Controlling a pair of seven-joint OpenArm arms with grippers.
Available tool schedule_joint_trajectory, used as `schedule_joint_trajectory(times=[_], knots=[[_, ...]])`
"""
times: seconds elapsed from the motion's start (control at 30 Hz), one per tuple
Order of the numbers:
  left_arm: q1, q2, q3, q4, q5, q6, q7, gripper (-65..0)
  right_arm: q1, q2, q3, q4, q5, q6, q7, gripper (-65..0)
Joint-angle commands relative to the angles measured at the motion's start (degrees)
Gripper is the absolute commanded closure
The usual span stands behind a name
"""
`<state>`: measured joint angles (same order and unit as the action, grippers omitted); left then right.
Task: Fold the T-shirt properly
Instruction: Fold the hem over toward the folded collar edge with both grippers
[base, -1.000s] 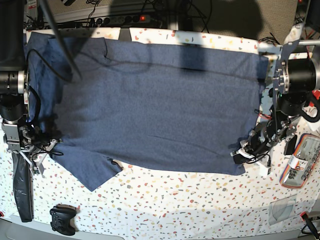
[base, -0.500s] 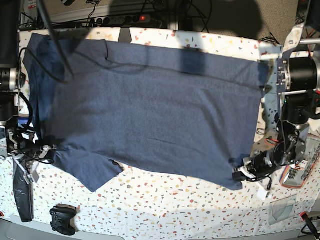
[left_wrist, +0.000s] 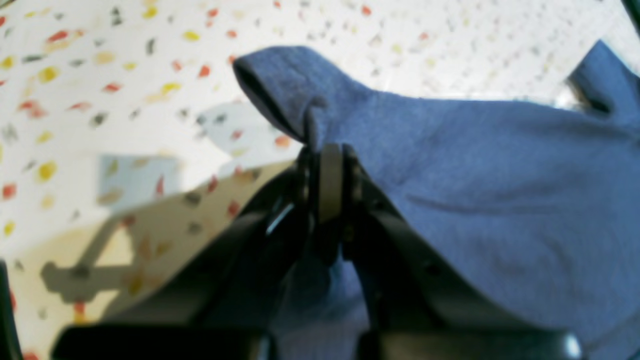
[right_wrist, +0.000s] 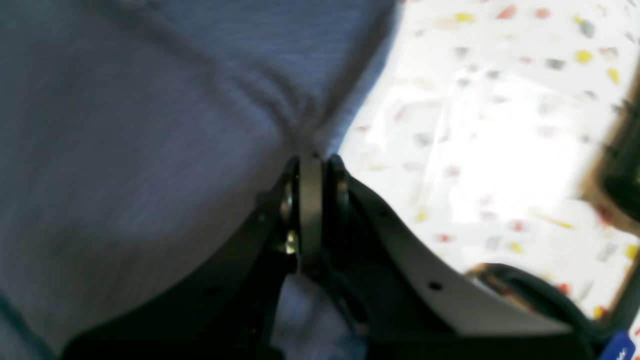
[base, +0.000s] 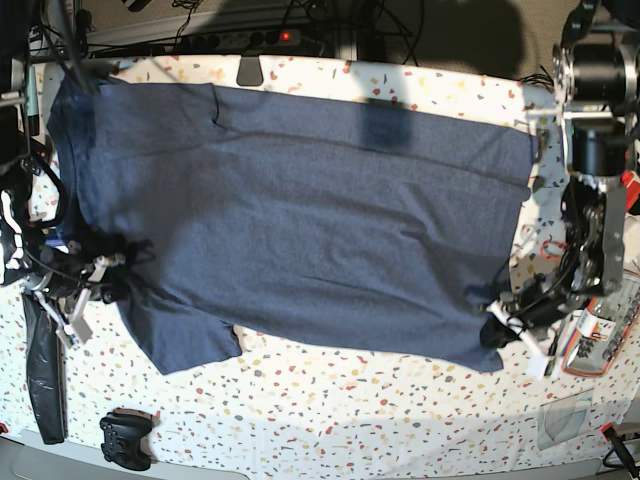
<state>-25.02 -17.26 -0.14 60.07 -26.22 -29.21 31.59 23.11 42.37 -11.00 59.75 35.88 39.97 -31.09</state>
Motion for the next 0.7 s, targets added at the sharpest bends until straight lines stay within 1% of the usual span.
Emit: schedule_joint_trajectory(times=[0.0,0.07,0.17,0.23,0.3,0.37,0.5,0.67], knots=[[-0.2,-1.4,-0.7,2.3,-0.9,0.0,-1.8,0.0,-0.4,1.7,2.6,2.9,-0.2,0.0,-0.5,0.0],[2.8,-2.5,-2.4,4.5,-1.7,0.1,-2.6,0.0,-4.9,1.7,7.6,7.3,-0.6,0.0,-1.6,0.0],[6.7,-3.3,-7.0,7.5,-5.4,-0.4,-2.6,0.0,-11.4,0.9,16.6,12.6,-0.7,0.0,-2.3,0.0],[9.0,-3.2,-10.3,9.5,-7.0,-2.8,-2.4,0.0,-15.4,-0.6,22.2,16.0,-0.7,0.0,-4.2,0.0],[11.1,-3.3,-12.5,11.3,-8.9,-4.8,-1.9,0.0,-19.5,-2.3,26.6,20.0,-0.7,0.0,-5.0,0.0],[12.9,-3.3,-14.1,12.8,-10.2,-5.2,-1.1,0.0,-23.3,-3.9,30.5,24.1,-0.7,0.0,-5.0,0.0],[16.3,-3.4,-16.4,15.4,-10.6,-5.4,-0.2,0.0,-29.6,-7.5,38.1,31.9,-0.8,0.0,-5.0,0.0],[20.7,-4.1,-16.4,19.2,-12.7,-6.9,1.4,0.0,-34.9,-11.0,46.1,38.5,-1.0,0.0,-5.0,0.0]])
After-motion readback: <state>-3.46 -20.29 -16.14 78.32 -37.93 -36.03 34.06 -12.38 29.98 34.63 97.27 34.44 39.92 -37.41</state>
